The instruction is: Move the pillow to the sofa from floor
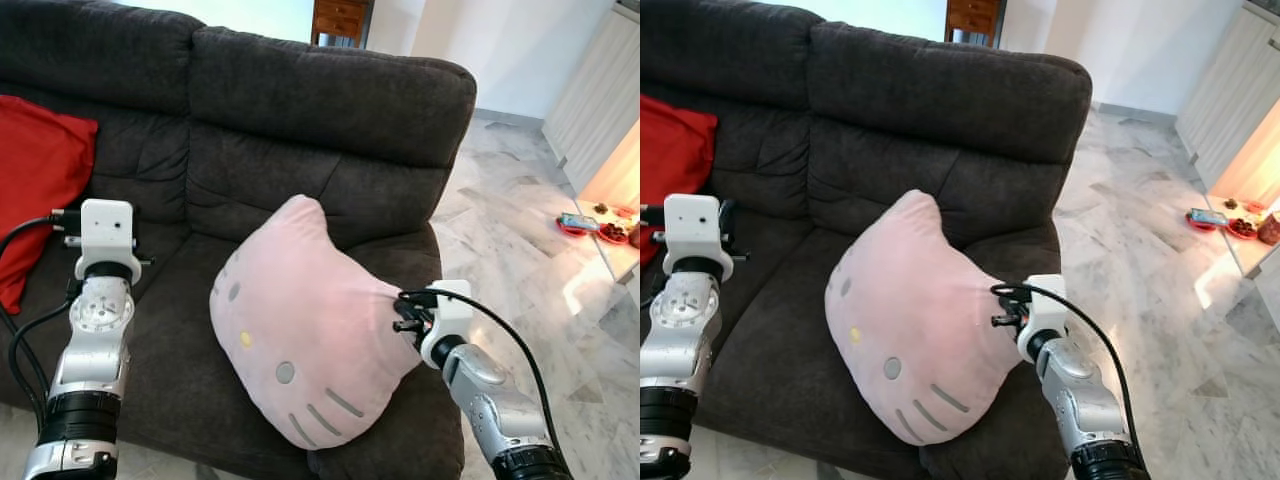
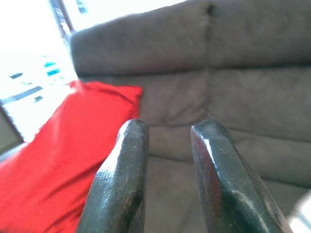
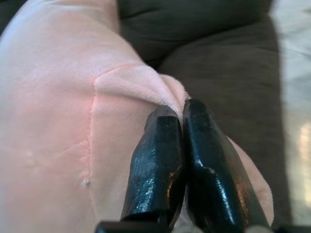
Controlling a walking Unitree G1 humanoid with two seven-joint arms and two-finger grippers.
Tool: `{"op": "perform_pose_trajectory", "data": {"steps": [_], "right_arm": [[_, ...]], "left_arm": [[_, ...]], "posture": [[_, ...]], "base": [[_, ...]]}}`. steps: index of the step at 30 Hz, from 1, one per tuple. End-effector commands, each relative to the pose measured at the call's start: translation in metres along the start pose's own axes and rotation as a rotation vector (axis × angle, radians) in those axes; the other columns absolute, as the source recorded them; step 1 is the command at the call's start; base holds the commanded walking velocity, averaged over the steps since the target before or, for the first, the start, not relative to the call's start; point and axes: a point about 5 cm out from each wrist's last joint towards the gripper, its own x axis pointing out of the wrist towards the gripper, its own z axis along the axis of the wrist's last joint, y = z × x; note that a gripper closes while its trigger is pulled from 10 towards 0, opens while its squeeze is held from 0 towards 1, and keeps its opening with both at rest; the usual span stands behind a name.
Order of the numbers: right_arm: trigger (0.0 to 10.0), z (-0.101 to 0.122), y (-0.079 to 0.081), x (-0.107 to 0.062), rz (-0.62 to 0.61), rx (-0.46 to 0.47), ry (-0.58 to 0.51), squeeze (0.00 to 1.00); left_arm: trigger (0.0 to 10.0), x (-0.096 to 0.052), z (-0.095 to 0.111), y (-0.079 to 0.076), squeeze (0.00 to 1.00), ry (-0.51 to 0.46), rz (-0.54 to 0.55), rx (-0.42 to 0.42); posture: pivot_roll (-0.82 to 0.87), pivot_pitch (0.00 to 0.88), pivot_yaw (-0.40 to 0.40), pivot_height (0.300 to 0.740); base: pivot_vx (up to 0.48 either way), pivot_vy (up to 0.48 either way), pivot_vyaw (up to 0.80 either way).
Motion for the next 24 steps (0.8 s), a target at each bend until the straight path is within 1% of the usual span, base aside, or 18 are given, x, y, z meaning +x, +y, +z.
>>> {"op": "perform_pose_trajectory", "data": {"steps": [1,2,3,5,6,8,10,12,16,17,19,22,23,24], "right_arm": [[10.0,0.019,-0.026,-0.003,-0.144,0.011,-0.097,0.0],[10.0,0.021,-0.031,-0.004,-0.178,0.016,-0.107,0.0],[10.0,0.021,-0.031,-0.004,-0.178,0.016,-0.107,0.0],[10.0,0.02,-0.034,-0.004,-0.182,0.013,-0.105,0.0],[10.0,0.019,-0.035,-0.006,-0.179,-0.003,-0.099,0.0],[10.0,0.017,-0.038,-0.009,-0.199,-0.006,-0.098,0.0],[10.0,0.015,-0.041,-0.011,-0.228,-0.014,-0.096,0.0],[10.0,0.013,-0.048,-0.015,-0.28,-0.003,-0.1,0.0],[10.0,0.015,-0.058,-0.022,-0.362,-0.004,-0.126,0.0],[10.0,0.017,-0.066,-0.026,-0.425,0.016,-0.149,0.0],[10.0,0.018,-0.073,-0.029,-0.467,0.03,-0.161,0.0],[10.0,0.016,-0.074,-0.031,-0.465,0.036,-0.152,0.0],[10.0,0.011,-0.068,-0.03,-0.412,0.022,-0.125,0.0],[10.0,0.01,-0.066,-0.03,-0.395,0.015,-0.118,0.0]], "left_arm": [[10.0,0.001,0.006,0.011,0.0,-0.02,0.061,0.042],[10.0,0.001,0.003,0.015,0.0,-0.004,0.087,0.05],[10.0,0.001,0.003,0.015,0.0,-0.004,0.087,0.05],[10.0,-0.002,-0.004,0.015,0.0,0.026,0.075,0.061],[10.0,-0.007,-0.012,0.016,0.0,0.053,0.069,0.072],[10.0,-0.011,-0.018,0.017,0.0,0.079,0.075,0.077],[10.0,-0.013,-0.02,0.017,0.0,0.083,0.078,0.076],[10.0,-0.015,-0.02,0.016,0.0,0.082,0.081,0.077],[10.0,-0.015,-0.017,0.016,0.0,0.065,0.103,0.076],[10.0,-0.013,-0.014,0.019,0.0,0.048,0.13,0.076],[10.0,-0.012,-0.011,0.022,0.0,0.035,0.158,0.07],[10.0,-0.011,-0.008,0.022,0.0,0.024,0.165,0.066],[10.0,-0.011,-0.009,0.021,0.0,0.026,0.155,0.062],[10.0,-0.011,-0.009,0.021,0.0,0.027,0.151,0.062]], "posture": [[0.1,0.0,-0.088,0.74],[0.1,0.0,-0.087,0.74],[0.1,0.0,-0.087,0.74],[0.1,0.0,-0.087,0.74],[0.1,0.0,-0.086,0.74],[0.1,0.0,-0.086,0.74],[0.1,0.0,-0.086,0.74],[0.1,0.0,-0.087,0.74],[0.09,0.0,-0.088,0.74],[0.09,0.0,-0.087,0.74],[0.09,0.0,-0.088,0.74],[0.09,0.0,-0.088,0.74],[0.09,0.0,-0.089,0.74],[0.09,0.0,-0.09,0.74]], "base": [[0.0,0.0,0.0],[0.0,0.0,0.0],[0.0,0.0,0.0],[0.0,0.0,0.0],[0.0,0.0,0.0],[0.0,0.0,0.0],[0.0,0.0,0.0],[0.0,0.0,0.0],[0.0,0.0,0.0],[0.0,0.0,0.0],[0.0,0.0,0.0],[0.0,0.0,0.0],[0.0,0.0,0.0],[0.0,0.0,0.0]]}}
